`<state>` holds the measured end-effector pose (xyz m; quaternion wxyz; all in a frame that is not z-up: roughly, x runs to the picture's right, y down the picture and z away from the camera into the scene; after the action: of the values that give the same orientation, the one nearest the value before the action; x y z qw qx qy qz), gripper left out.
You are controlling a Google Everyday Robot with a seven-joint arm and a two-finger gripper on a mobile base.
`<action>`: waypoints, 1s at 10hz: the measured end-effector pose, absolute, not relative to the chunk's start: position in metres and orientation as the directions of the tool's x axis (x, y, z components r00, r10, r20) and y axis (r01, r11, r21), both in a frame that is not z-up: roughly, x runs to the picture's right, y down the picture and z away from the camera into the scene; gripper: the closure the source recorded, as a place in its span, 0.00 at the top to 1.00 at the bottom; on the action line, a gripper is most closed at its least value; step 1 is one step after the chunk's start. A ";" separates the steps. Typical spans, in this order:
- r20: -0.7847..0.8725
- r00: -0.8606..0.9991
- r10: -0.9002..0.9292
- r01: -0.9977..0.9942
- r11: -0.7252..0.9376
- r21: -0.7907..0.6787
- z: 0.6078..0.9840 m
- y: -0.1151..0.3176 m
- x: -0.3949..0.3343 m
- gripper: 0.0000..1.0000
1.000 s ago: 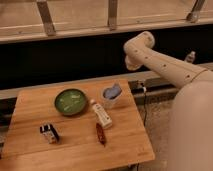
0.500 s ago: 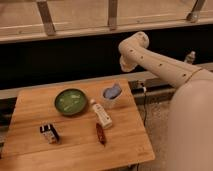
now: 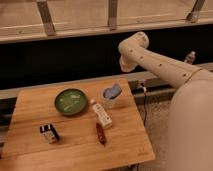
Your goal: Knock the eraser over
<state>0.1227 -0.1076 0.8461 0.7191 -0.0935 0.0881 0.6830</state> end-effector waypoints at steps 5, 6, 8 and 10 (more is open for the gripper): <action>-0.261 0.329 0.907 -0.942 0.295 -0.160 0.812 -0.053 0.017 0.00; -0.261 0.373 0.890 -0.925 0.333 -0.185 0.804 -0.041 -0.001 0.00; -0.269 0.464 0.844 -0.881 0.410 -0.234 0.788 -0.013 -0.033 0.00; -0.270 0.465 0.843 -0.881 0.411 -0.234 0.787 -0.013 -0.033 0.00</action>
<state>-0.0327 -0.0127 0.7873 0.8382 -0.1732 0.0547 0.5143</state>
